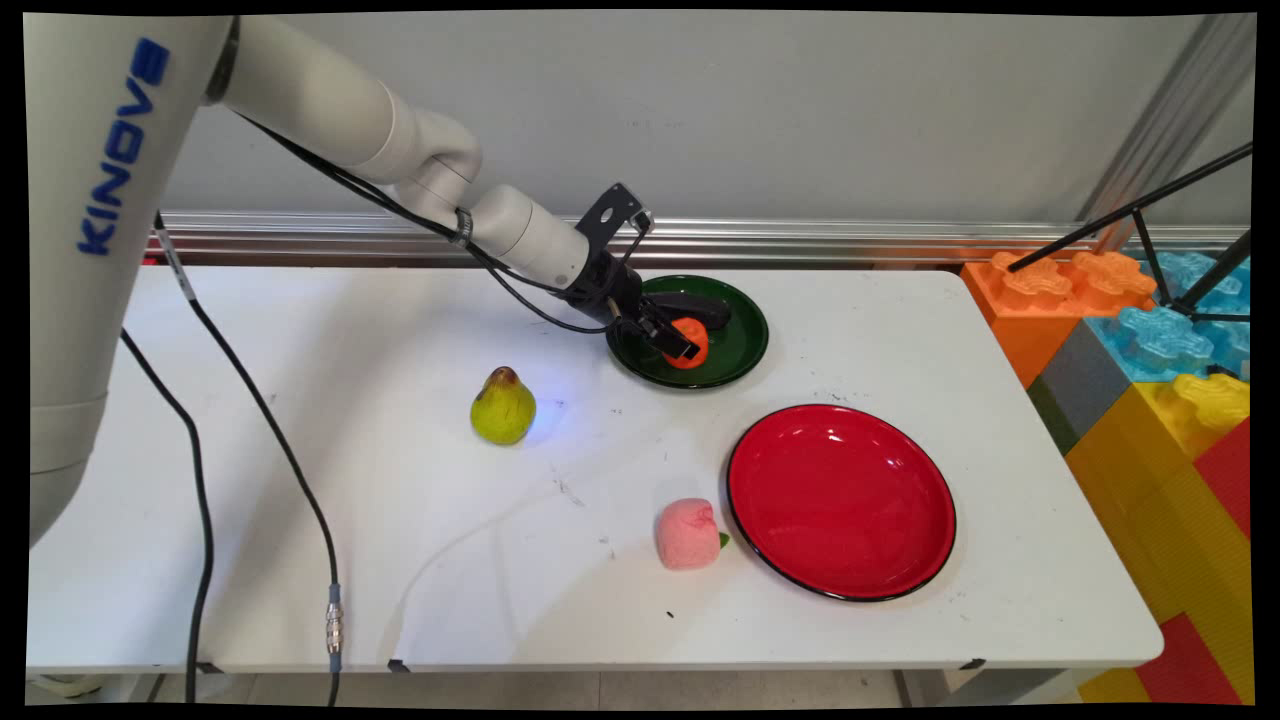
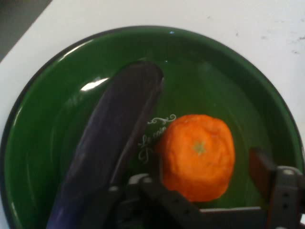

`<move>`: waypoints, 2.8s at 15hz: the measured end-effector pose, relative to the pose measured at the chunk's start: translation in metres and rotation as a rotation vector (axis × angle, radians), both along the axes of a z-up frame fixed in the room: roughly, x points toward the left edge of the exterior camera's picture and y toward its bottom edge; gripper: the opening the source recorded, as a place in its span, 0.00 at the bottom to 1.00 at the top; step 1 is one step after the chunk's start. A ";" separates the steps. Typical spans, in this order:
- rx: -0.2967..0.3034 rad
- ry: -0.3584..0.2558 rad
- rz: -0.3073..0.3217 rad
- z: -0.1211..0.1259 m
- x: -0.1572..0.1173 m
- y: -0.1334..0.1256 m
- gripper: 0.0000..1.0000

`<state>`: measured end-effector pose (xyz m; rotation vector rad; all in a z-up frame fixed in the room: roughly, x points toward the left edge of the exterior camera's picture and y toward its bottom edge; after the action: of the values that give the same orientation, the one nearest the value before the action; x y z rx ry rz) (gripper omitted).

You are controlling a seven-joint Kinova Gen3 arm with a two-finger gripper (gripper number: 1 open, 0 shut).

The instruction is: Pick up the mandarin from the green plate, then place the picked object on the table

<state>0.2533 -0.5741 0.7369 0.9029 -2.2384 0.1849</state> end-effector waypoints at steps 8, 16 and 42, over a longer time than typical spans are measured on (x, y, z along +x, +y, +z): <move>-0.036 0.000 -0.009 0.002 0.000 0.000 0.00; -0.048 0.033 -0.028 0.016 -0.002 0.005 0.00; -0.021 0.130 -0.605 0.086 0.042 0.082 0.00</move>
<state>0.2956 -0.4918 0.8230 0.1906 -2.2722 -0.1266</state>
